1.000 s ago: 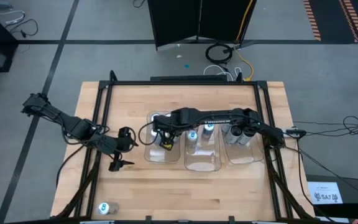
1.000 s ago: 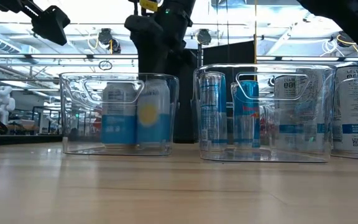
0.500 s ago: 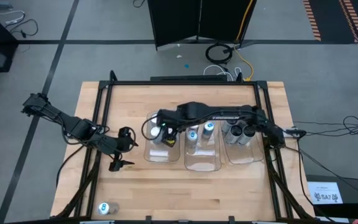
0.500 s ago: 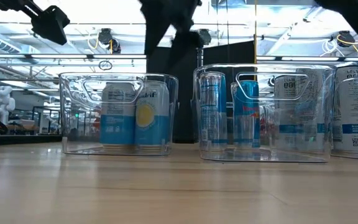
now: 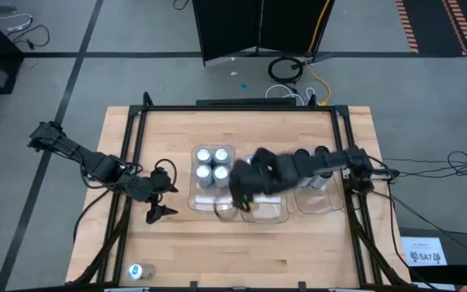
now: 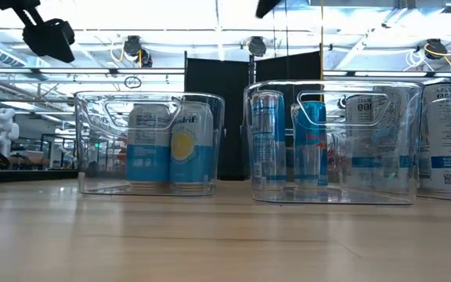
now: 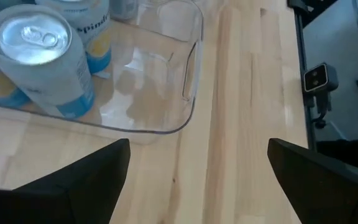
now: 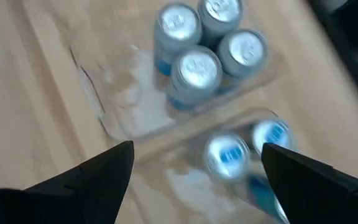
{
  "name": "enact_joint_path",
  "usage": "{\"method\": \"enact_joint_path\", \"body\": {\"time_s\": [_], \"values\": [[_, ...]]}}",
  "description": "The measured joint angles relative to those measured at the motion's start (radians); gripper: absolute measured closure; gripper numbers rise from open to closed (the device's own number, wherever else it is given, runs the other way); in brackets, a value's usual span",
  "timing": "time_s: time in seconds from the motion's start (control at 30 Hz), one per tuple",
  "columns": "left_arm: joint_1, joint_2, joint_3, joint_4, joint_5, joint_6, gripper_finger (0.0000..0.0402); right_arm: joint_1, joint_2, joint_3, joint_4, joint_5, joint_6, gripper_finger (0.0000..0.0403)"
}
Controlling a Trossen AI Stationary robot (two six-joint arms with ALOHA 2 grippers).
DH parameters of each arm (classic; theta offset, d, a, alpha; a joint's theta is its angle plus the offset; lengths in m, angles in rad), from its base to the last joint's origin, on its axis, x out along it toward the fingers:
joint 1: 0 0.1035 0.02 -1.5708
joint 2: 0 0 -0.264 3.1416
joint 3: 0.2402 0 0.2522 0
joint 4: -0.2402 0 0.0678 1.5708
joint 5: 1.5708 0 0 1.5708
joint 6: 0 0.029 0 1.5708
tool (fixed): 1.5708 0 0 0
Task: Sort soda cans
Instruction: Put the blue soda can into the middle transparent bin
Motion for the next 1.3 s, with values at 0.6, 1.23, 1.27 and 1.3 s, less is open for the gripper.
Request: {"method": "enact_joint_path", "body": {"time_s": [0.6,1.23,1.27,1.3], "values": [[0.0,0.0,0.001,0.004,-0.006,-0.011,0.0014,0.352,-0.248,-0.393,-0.076,0.159,0.192,0.0319],[0.001,0.0,0.001,0.055,-0.122,-0.01,0.0014,0.122,-1.54,-1.774,1.028,-0.155,-0.201,0.0402],[0.001,0.0,0.001,0.055,-0.131,-0.01,0.0014,0.12,-1.591,-1.795,1.028,-0.155,-0.239,0.0402],[0.001,0.0,0.001,0.055,-0.14,-0.01,0.0014,0.12,-1.636,-1.813,1.03,-0.155,-0.281,0.0402]]}}
